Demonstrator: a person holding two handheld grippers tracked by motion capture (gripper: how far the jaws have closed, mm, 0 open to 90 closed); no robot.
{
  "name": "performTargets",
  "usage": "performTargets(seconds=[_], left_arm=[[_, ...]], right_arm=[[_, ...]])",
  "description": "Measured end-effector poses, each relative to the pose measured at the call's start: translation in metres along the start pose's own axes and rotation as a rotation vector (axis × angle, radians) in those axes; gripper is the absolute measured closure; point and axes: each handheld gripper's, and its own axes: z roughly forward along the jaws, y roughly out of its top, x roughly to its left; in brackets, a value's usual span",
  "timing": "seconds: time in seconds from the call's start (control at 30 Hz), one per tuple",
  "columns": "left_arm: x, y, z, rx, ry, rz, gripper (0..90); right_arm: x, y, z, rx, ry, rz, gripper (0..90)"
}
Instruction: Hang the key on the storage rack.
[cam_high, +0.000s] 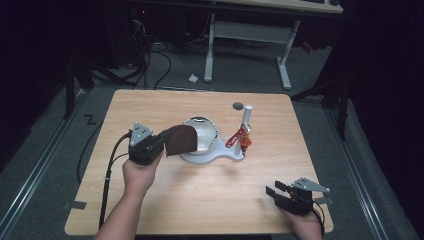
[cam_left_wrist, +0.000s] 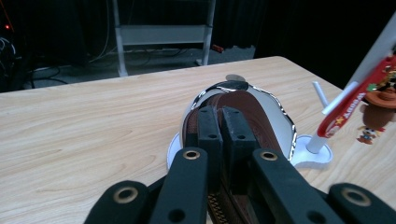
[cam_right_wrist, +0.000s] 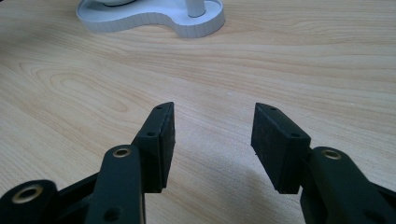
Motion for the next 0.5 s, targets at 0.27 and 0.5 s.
performTargets(seconds=[0.27, 0.5], left_arm=[[-0.006, 0.005, 0.018, 0.010, 0.012, 0.003, 87.4], [-0.010, 0.007, 0.030, 0.040, 0.039, 0.032, 87.3]], right_arm=[[-0.002, 0.000, 0.000, -0.001, 0.000, 0.004, 50.1], [-0.002, 0.000, -0.001, -0.005, 0.002, 0.002, 50.1]])
